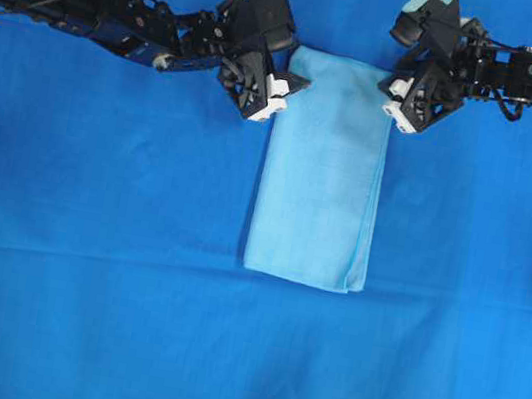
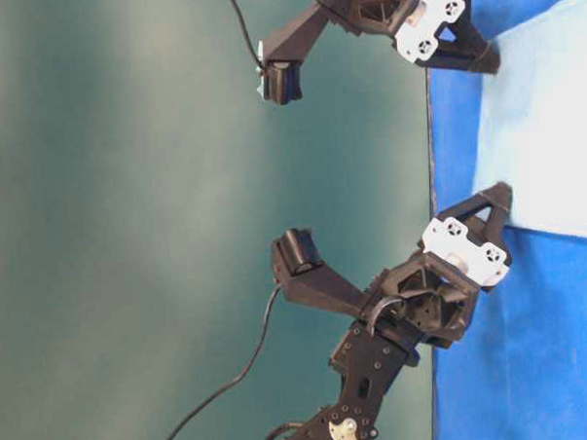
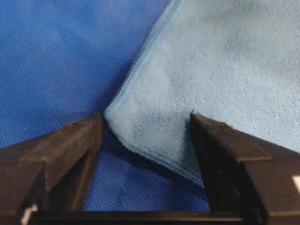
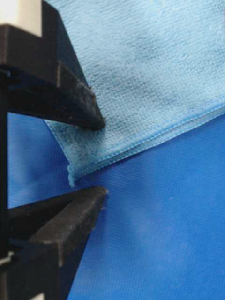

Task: Fold the light blue towel.
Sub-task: 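Move both grippers to the strip's top corners and pinch them, then fold the top half down onto the bottom half with both grippers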

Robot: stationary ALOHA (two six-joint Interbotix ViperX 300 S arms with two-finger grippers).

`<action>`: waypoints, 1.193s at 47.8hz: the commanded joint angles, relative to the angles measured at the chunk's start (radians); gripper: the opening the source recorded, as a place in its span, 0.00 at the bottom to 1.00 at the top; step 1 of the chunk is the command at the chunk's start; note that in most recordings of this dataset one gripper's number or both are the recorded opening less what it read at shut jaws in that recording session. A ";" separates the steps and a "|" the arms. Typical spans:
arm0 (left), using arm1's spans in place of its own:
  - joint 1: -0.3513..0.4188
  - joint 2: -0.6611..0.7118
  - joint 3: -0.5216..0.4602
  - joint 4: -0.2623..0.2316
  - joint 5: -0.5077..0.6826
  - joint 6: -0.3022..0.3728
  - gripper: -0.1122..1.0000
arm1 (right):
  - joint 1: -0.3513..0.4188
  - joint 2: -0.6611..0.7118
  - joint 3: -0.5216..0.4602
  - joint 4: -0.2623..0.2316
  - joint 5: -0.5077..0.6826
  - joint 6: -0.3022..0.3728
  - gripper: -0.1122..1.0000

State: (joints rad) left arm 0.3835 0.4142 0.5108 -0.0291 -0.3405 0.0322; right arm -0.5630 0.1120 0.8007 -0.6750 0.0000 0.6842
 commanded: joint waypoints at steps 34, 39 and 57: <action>0.023 -0.055 -0.011 0.000 0.000 0.017 0.14 | -0.006 -0.072 -0.005 0.006 0.087 0.009 0.15; 0.034 -0.089 -0.011 0.002 0.000 0.025 0.14 | -0.006 -0.114 -0.008 0.005 0.132 0.008 0.15; 0.054 -0.149 -0.051 0.002 0.025 0.164 0.14 | -0.032 -0.198 -0.035 -0.014 0.175 -0.005 0.15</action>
State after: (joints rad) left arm 0.4249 0.3022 0.4863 -0.0276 -0.3191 0.1933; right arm -0.5829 -0.0598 0.7869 -0.6826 0.1733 0.6780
